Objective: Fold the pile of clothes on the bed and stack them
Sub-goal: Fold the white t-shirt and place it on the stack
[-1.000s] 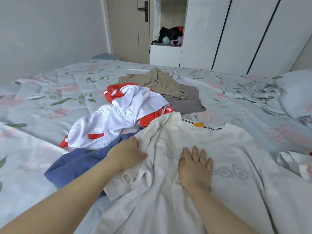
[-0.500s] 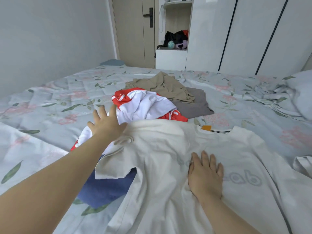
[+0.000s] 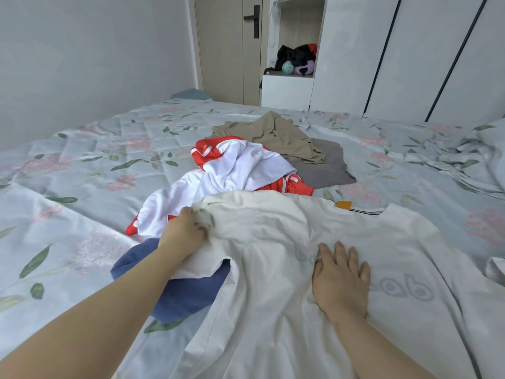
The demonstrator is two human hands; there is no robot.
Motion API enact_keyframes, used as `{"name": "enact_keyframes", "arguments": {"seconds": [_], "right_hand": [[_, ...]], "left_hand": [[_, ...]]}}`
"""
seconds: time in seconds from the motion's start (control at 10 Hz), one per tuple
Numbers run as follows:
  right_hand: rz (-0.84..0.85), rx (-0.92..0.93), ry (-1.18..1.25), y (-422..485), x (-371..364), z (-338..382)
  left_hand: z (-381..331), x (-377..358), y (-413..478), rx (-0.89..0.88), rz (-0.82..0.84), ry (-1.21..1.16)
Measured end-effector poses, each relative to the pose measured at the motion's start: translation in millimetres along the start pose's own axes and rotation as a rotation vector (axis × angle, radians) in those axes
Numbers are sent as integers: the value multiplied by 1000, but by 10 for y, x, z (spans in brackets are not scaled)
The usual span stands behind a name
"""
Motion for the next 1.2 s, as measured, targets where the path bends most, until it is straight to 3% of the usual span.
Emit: {"name": "enact_keyframes", "arguments": {"seconds": [0.1, 0.2, 0.3, 0.5, 0.6, 0.7, 0.8, 0.9, 1.0, 1.1, 1.2], "right_hand": [[-5, -1, -14, -1, -7, -6], [-3, -4, -16, 13, -16, -4], [14, -7, -10, 20, -30, -3], [109, 42, 17, -64, -13, -30], [173, 86, 5, -196, 0, -92], [206, 106, -27, -361, 31, -177], [208, 92, -29, -562, 70, -235], [206, 65, -40, -738, 95, -272], [204, 51, -59, -868, 106, -277], [209, 46, -64, -932, 118, -275], [208, 52, -65, -940, 120, -282]], "left_hand": [[278, 314, 45, 231, -316, -162], [591, 355, -60, 568, -534, -769], [634, 411, 48, 427, -361, 126], [57, 206, -255, -1, -115, 139], [-295, 184, -435, -139, -125, 72], [-224, 121, -654, -68, -107, 61], [-2, 182, -877, 114, -117, -15], [214, 163, -1074, 421, -176, -367], [314, 43, -1137, 577, -169, -607], [334, -3, -1067, 524, -83, -724], [425, 272, -996, 470, -185, -760]]}}
Point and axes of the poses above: each hand's wrist, its own y-axis towards the middle knuckle, its own x-axis out of the back of the hand, z = x × y, the point moved 7 cm from there along y, towards the middle knuckle, and after that the axes turned 9 degrees about -x, right-handed, at the moved point
